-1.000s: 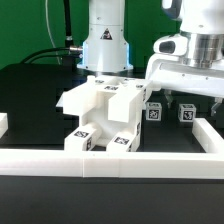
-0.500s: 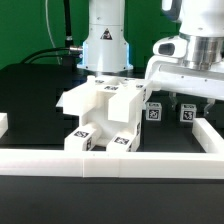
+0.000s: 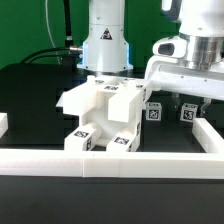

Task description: Assemble chair

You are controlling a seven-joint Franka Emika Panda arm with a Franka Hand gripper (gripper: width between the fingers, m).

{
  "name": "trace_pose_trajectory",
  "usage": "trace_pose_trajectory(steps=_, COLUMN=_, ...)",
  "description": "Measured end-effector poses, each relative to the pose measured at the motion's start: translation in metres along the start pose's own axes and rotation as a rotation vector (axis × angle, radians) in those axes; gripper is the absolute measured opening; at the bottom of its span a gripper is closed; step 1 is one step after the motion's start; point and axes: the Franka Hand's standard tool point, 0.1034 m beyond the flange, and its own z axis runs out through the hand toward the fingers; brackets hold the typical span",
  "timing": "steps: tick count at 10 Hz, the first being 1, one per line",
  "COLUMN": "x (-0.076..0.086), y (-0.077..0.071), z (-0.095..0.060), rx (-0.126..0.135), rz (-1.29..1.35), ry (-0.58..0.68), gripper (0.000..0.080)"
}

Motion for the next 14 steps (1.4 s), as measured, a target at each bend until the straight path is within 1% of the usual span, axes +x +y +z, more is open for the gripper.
trace_pose_trajectory(steps=1, x=-0.001, y=-0.003, z=-0.009, rx=0.005, rz=0.000, ry=-0.011, gripper=0.0282)
trace_pose_trajectory(steps=2, x=-0.001, y=-0.007, z=-0.025, rx=0.020, rz=0.003, ry=-0.020, gripper=0.0282)
trace_pose_trajectory(steps=4, x=0.001, y=-0.006, z=-0.061, rx=0.056, rz=0.018, ry=-0.038, gripper=0.0282)
trace_pose_trajectory(steps=5, x=0.008, y=0.000, z=-0.080, rx=0.073, rz=0.003, ry=-0.046, gripper=0.0284)
trace_pose_trajectory(steps=6, x=0.021, y=0.010, z=-0.094, rx=0.089, rz=-0.016, ry=-0.048, gripper=0.0284)
trace_pose_trajectory(steps=7, x=0.032, y=0.018, z=-0.098, rx=0.097, rz=-0.012, ry=-0.038, gripper=0.0284)
trace_pose_trajectory(steps=9, x=0.029, y=0.016, z=-0.095, rx=0.093, rz=-0.011, ry=-0.041, gripper=0.0284)
trace_pose_trajectory(steps=10, x=0.031, y=0.018, z=-0.095, rx=0.091, rz=-0.009, ry=-0.041, gripper=0.0284)
trace_pose_trajectory(steps=11, x=0.039, y=0.024, z=-0.093, rx=0.090, rz=-0.065, ry=-0.033, gripper=0.0284)
trace_pose_trajectory(steps=12, x=0.053, y=0.031, z=-0.102, rx=0.087, rz=-0.116, ry=-0.038, gripper=0.0284)
trace_pose_trajectory(steps=13, x=0.081, y=0.043, z=-0.120, rx=0.100, rz=-0.183, ry=-0.031, gripper=0.0284)
trace_pose_trajectory(steps=14, x=0.101, y=0.053, z=-0.125, rx=0.103, rz=-0.191, ry=-0.030, gripper=0.0284)
